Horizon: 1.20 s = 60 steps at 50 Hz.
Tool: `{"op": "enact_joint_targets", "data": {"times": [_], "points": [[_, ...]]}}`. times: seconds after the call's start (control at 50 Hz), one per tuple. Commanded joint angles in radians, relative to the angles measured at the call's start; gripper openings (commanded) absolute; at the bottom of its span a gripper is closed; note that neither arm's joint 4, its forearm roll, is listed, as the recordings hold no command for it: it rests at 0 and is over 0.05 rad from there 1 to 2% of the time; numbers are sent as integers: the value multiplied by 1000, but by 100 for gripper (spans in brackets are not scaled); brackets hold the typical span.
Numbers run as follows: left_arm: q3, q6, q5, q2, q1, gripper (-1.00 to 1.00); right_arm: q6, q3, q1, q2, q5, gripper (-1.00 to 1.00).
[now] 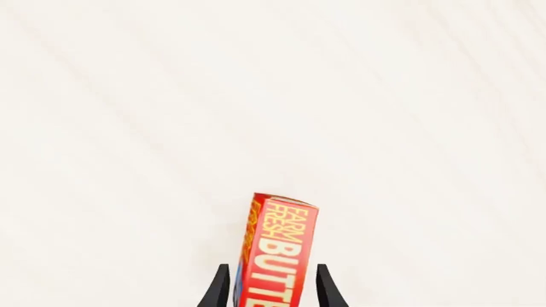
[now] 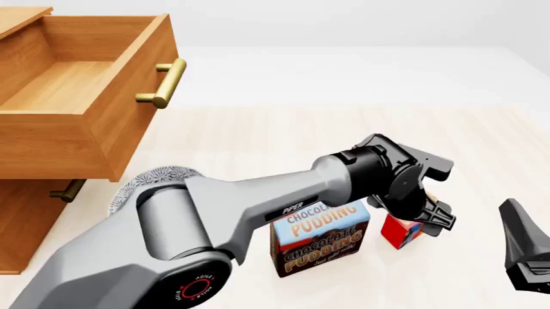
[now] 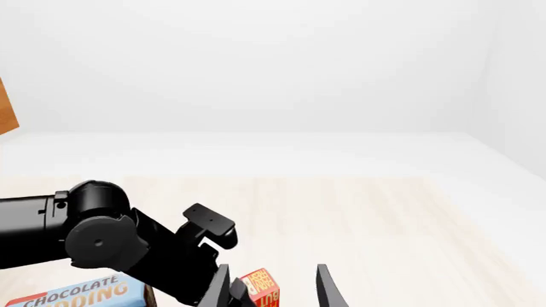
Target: Put the butter at the back in the top drawer of the cabinet and close it.
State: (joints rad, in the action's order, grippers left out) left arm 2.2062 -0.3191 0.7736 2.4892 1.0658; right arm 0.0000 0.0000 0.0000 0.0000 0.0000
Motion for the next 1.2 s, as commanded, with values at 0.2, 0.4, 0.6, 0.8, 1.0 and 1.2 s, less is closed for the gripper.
{"op": "enact_joint_targets", "data": {"times": [0.2,0.4,0.6,0.8,1.0,1.2], "points": [[-2,-14,-12,19,7,100,0,0,0,0,0,100],[-7,-16,-19,20,4,100,0,0,0,0,0,100],[-4,-15,-11,32,4,-100,0,0,0,0,0,100],[-9,-3,-22,16,14,-100,0,0,0,0,0,100],[-13,7,-34,-12,16,-100,0,0,0,0,0,100],[24,54,-15,-36,-3,-100,0,0,0,0,0,100]]}}
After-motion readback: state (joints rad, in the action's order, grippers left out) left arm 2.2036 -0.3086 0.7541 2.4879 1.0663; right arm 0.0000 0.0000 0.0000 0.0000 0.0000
